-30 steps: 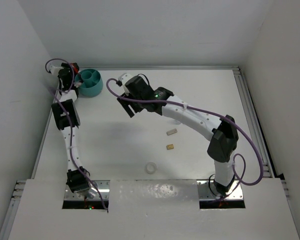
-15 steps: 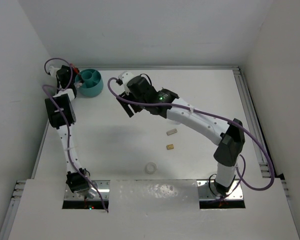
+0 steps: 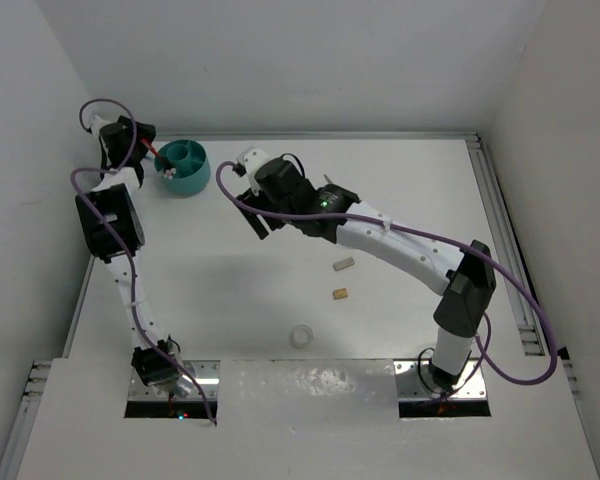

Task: Sort the stationery into containers
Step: Move the pen to the corner of the board.

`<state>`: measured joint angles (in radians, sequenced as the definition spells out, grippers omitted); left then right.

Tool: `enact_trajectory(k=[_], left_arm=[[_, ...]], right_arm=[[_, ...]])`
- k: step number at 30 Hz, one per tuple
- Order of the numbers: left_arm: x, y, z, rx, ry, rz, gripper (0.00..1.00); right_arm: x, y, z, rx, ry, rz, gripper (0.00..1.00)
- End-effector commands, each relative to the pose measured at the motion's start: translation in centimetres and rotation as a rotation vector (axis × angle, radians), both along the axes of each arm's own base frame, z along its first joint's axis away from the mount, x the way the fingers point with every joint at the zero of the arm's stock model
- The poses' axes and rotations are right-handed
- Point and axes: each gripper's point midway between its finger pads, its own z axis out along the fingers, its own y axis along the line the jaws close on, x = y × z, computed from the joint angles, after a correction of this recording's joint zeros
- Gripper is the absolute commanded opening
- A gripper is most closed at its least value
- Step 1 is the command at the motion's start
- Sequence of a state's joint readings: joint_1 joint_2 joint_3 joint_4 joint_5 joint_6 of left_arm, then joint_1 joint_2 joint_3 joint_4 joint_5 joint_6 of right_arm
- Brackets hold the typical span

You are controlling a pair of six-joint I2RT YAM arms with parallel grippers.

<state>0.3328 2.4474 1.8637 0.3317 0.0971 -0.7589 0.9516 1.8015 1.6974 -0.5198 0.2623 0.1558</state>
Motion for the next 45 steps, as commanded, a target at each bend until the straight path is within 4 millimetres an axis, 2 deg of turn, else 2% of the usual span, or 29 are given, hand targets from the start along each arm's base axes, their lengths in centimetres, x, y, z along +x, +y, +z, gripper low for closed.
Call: enact_trajectory(k=[1,3,5,8,14,16,20,22,25,32,36,41,45], left_arm=[[0.1,0.8,6.8,0.108,-0.111,-0.013,0.54],[1.0,1.3,7.2,0.14,-0.122,-0.019,0.54],[1.6,1.9,6.7,0.166,-0.11,-0.023,0.55],[3.2,3.7,4.3,0.136,-0.108,-0.022,0.55],[5.6,2.6,3.1,0.065,-0.263,-0.124,0.56],[5.8,2.6,2.7,0.029,-0.283,-0.115,0.56],[5.9,4.1,1.8,0.1,-0.286,-0.046,0.56],[6.0,4.2,1.4,0.129,-0.286,-0.047,0.56],[6.1,4.1,1.0,0.146,-0.282,-0.057,0.56],[5.3,4.5,-1.8,0.136,-0.182,-0.027,0.56],[4.0,4.6,-3.7,0.12,-0.104,-0.002,0.56],[2.6,4.5,-4.4,0.101,-0.053,0.011,0.56],[1.3,3.8,-4.2,0.085,-0.046,0.01,0.56]], right_arm=[[0.1,-0.1,2.9,0.054,-0.063,-0.003,0.73],[0.0,-0.1,2.9,0.056,-0.064,-0.001,0.73],[0.0,-0.2,2.9,0.054,-0.066,-0.003,0.73],[0.0,-0.5,2.6,0.048,-0.067,-0.011,0.73],[-0.1,-0.9,2.1,0.027,-0.065,-0.01,0.73],[0.0,-0.8,2.1,0.021,-0.065,-0.01,0.73],[0.0,-0.8,1.8,0.012,-0.059,-0.01,0.73],[0.0,-0.7,1.6,0.011,-0.056,-0.01,0.73],[0.1,-0.5,1.5,0.01,-0.051,-0.01,0.73],[0.4,-0.4,2.4,0.01,-0.062,-0.017,0.73],[0.4,-0.4,2.8,0.021,-0.067,-0.019,0.73],[0.4,-0.4,3.3,0.031,-0.071,-0.019,0.73],[0.0,-0.2,3.4,0.035,-0.074,-0.013,0.73]])
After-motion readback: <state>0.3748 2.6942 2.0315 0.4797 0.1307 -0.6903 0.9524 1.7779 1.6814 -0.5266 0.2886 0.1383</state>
